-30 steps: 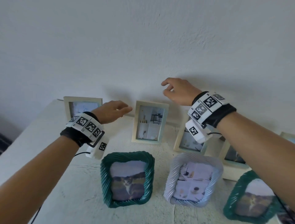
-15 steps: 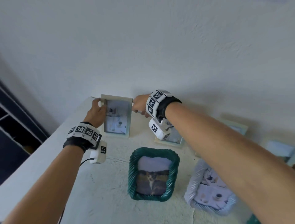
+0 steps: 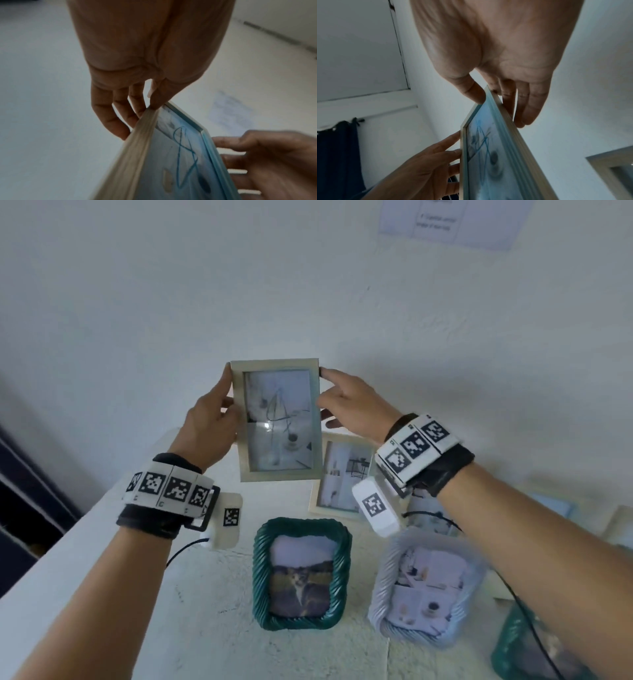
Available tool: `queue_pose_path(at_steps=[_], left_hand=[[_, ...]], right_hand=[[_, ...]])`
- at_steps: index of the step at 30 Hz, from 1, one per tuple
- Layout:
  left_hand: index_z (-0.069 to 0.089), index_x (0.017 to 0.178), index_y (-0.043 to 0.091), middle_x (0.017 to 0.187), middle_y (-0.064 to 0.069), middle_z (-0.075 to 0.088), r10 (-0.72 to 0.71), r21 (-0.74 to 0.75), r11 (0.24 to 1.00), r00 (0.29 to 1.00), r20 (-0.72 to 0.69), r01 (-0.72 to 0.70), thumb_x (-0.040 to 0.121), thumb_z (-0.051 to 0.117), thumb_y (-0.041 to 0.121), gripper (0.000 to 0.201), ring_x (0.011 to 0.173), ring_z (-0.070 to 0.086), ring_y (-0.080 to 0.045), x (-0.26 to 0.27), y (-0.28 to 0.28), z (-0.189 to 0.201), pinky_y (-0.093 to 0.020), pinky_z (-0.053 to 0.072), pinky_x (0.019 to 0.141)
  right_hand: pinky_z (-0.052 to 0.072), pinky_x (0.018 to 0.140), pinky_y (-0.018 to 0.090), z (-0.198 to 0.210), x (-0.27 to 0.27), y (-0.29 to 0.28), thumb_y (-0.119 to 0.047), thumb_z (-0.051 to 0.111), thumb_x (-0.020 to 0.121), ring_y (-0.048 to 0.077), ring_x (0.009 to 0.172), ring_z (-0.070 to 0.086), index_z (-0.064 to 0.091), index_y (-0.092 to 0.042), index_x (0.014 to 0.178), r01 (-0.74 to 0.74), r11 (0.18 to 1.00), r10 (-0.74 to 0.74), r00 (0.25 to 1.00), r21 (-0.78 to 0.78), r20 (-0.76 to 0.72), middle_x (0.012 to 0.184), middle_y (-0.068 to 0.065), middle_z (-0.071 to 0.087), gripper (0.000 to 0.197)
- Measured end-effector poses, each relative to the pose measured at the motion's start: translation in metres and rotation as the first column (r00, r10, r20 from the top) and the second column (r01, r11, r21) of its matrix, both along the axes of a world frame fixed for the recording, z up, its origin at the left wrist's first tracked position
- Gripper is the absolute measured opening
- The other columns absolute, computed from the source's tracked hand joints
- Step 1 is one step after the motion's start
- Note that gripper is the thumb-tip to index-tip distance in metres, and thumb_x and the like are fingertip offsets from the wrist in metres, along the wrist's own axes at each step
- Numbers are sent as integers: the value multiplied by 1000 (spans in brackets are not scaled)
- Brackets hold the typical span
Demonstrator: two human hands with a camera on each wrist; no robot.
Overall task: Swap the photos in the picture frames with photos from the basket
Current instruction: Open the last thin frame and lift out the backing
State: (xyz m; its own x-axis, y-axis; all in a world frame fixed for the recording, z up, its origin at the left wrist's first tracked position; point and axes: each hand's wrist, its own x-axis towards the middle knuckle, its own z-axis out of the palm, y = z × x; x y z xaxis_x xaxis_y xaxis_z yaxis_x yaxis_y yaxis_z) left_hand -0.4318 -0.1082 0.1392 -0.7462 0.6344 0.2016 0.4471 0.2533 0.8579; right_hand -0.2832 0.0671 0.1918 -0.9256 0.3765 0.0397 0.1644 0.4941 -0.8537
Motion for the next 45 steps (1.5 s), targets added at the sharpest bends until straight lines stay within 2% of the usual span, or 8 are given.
queue_pose_path(at_steps=[7,11,20,24,28,32,39,45], left_hand=[[24,152,36,98,1,66,-256,159,957,965,61,244,103,39,9,57,84,67,-7,140,-5,20,-22,58,70],[28,151,33,93,6,67,-357,136,930,927,116,342,102,42,9,56,74,63,-20,215,-8,-10,-36,58,68],[33,142,42,117,10,59,-373,-56,920,910,181,389,98,54,22,53,101,63,-7,345,-25,-99,-15,52,76],[12,154,30,132,9,43,-358,-254,866,889,284,430,74,72,62,105,124,45,-8,389,-29,-114,-27,39,104],[-2,144,53,142,18,30,-387,-142,870,834,394,471,54,71,81,119,135,28,-3,422,-26,-128,-27,28,107],[-7,153,36,157,6,23,-340,-125,890,818,464,440,45,69,86,142,143,23,-9,443,-25,-129,-31,26,113],[10,150,44,145,12,41,-477,85,850,692,542,519,50,81,65,124,135,34,5,456,-40,-129,-33,43,106],[61,115,25,111,-5,68,-366,286,930,665,651,232,68,81,44,55,101,67,-22,431,-55,-143,-46,55,82]], right_hand=[[42,105,45,-32,158,-19,-54,54,91,6,122,55,24,-54,145,70,962,-122,975,-264,-186,138,-13,55,62],[26,96,-2,-73,237,-51,-60,44,92,-32,120,26,15,-63,134,178,914,-273,935,-364,-228,136,-49,20,52],[49,90,19,-165,363,-102,-41,49,90,-7,121,51,33,-50,138,328,620,-596,787,-713,-157,136,-28,49,52],[37,108,54,-186,390,-114,-52,51,96,23,135,45,33,-43,146,338,537,-613,786,-773,-83,147,-4,46,54],[38,107,52,-183,405,-127,-53,35,98,29,127,53,48,-35,139,305,450,-601,799,-839,-32,137,8,57,46],[43,101,58,-186,417,-130,-62,40,87,33,113,62,61,-34,125,306,314,-609,791,-899,57,122,14,66,52],[47,95,59,-194,427,-120,-64,50,86,38,103,62,62,-20,124,336,245,-624,773,-909,117,114,17,66,59],[53,74,38,-200,449,-105,-50,42,97,22,81,65,66,-20,110,556,452,-693,711,-698,118,91,9,71,40]])
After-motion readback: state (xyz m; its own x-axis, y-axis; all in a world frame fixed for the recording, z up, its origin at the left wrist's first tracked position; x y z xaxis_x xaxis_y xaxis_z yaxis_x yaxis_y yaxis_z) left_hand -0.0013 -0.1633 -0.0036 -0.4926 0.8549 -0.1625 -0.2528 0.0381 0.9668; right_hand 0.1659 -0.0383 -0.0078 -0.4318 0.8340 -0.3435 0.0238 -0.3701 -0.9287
